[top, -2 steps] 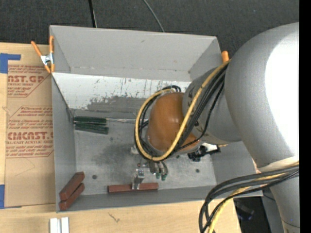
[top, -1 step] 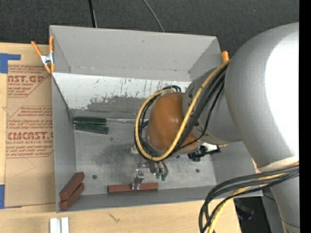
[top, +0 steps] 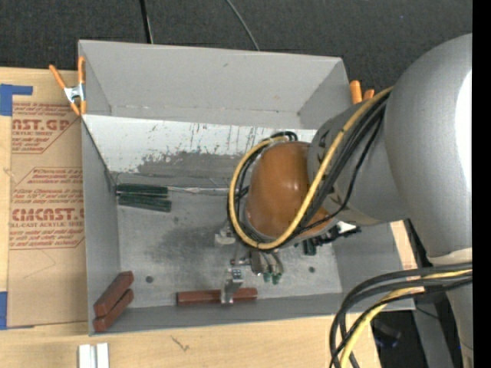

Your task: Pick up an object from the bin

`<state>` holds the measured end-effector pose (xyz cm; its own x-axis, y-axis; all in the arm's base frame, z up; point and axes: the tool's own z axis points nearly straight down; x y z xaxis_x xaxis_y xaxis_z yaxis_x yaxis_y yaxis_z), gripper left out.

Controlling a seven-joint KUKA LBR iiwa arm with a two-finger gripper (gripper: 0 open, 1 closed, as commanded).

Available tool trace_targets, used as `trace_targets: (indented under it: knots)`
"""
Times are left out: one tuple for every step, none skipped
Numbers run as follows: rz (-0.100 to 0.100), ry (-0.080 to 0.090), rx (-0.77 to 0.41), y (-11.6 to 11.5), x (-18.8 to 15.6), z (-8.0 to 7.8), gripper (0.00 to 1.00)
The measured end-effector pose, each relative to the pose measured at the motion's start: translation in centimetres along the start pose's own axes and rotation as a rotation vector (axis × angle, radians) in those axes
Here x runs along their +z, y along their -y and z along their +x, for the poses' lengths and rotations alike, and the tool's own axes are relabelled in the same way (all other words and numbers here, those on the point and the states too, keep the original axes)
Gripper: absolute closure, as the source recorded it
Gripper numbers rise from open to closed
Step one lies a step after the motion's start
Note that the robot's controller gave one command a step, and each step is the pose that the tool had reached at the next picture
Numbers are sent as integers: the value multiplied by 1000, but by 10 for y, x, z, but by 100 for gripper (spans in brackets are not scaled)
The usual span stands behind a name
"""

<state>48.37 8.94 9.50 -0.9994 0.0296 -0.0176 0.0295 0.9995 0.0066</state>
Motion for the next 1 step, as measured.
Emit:
trace_targets:
  knots:
    - [4, -52, -143, 79, 17, -8, 100]
